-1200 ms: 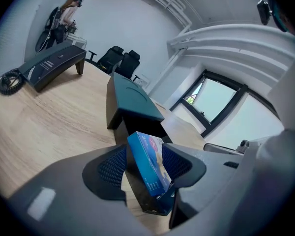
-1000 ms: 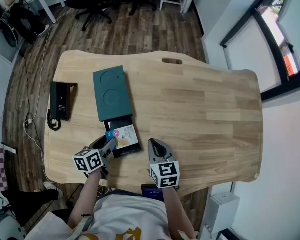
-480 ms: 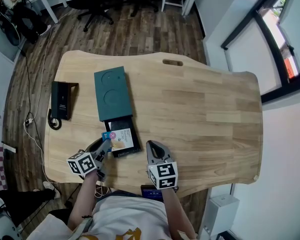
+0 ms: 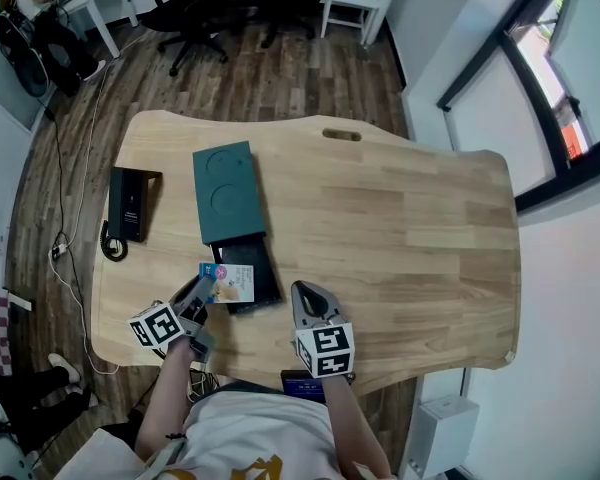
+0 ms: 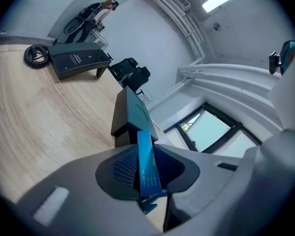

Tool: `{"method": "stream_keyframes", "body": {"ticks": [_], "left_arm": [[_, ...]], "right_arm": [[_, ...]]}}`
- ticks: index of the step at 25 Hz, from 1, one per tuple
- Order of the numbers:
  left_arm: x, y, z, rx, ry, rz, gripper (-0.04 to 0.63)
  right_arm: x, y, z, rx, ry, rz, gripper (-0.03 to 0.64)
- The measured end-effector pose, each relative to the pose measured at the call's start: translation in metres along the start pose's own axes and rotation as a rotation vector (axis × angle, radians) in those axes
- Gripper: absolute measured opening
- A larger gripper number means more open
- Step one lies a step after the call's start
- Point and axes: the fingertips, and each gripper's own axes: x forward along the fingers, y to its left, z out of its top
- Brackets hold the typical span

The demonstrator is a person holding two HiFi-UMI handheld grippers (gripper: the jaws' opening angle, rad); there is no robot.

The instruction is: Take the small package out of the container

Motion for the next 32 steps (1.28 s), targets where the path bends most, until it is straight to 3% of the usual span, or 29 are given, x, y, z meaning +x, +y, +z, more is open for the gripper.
{"method": "stream_keyframes", "body": {"ticks": [12, 18, 32], "left_arm": [[-0.006, -0.055, 0.028, -0.158, -0.105, -0.169, 0.095], [-0.009, -0.07, 0.024, -0.217, -0.113, -0.21, 0.095], [-0.047, -0.096, 0.057, -0.31, -0.226, -0.306, 0.095]], "right_arm": [[-0.022, 0.012, 0.027, 0.001, -0.079, -0.02, 0.003], [-0.034, 0.026, 0.034, 0.064, -0.129, -0.003, 0.003], [-0.043, 0.05, 0.055, 0.057, -0.183, -0.011, 0.003]]}}
